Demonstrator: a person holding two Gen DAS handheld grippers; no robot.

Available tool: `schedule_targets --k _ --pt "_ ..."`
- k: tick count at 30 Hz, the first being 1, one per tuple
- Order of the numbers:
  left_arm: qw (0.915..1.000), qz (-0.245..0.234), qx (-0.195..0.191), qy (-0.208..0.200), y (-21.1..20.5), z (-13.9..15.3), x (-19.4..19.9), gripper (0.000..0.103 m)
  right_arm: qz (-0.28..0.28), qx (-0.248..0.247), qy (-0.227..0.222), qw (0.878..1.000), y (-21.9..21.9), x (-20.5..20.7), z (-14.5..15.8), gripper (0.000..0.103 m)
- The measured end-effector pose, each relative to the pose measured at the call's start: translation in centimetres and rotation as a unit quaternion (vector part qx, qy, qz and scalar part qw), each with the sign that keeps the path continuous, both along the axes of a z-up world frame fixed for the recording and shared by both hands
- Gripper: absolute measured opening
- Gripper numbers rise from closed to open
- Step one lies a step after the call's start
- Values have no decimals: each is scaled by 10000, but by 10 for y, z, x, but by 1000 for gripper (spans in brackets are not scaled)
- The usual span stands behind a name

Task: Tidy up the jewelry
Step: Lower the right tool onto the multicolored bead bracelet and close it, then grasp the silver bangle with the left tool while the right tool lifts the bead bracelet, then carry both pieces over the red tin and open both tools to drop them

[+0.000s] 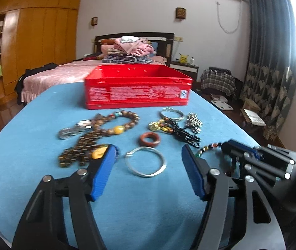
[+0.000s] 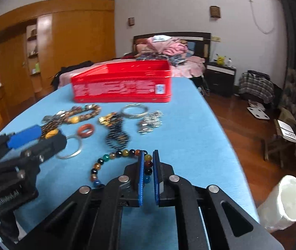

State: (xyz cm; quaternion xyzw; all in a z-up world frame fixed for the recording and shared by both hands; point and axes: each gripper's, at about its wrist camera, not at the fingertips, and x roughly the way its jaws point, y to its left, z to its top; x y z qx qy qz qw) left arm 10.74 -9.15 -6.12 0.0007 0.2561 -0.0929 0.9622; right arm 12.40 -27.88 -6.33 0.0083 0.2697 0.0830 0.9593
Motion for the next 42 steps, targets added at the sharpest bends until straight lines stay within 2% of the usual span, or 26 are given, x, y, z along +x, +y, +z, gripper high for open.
schedule_targets --k 2,4,8,10,13,17,24,27,28,31,33,36,42 --pt "9999 -105 23 99 -7 -5 5 50 -40 116 9 9999 -8 1 -1 8" --pt "9997 -133 26 214 -12 -10 9 44 -48 193 30 9998 -13 1 -2 8" --pt "9992 44 224 328 -19 -18 16 39 2 295 26 9996 -18 0 -3 8" --pt "9990 223 348 162 -18 -15 12 40 53 314 12 9995 -17 0 -2 8" --pt "9989 318 328 134 -14 -13 12 54 90 319 58 9994 -16 0 -5 8" --pt "9981 436 341 284 -11 -19 15 56 122 348 55 9993 -17 2 -5 8" --pt "9985 413 129 325 -4 -22 17 56 183 369 43 9991 -15 3 -6 8" --pt "9985 412 169 332 -7 -22 19 52 205 335 39 9992 -10 4 -7 8" --pt "9985 410 152 334 -7 -22 19 47 210 341 38 9992 -9 5 -8 8" --pt "9984 426 160 326 -8 -21 18 47 227 353 40 9991 -8 6 -8 8" --pt "9986 403 26 332 -5 -20 17 47 254 415 28 9988 -9 6 -6 8" --pt "9986 368 -174 341 0 -16 17 47 317 497 -149 9982 -10 2 7 8" --pt "9992 326 -211 65 2 13 16 47 507 434 -400 9970 -3 4 42 8"
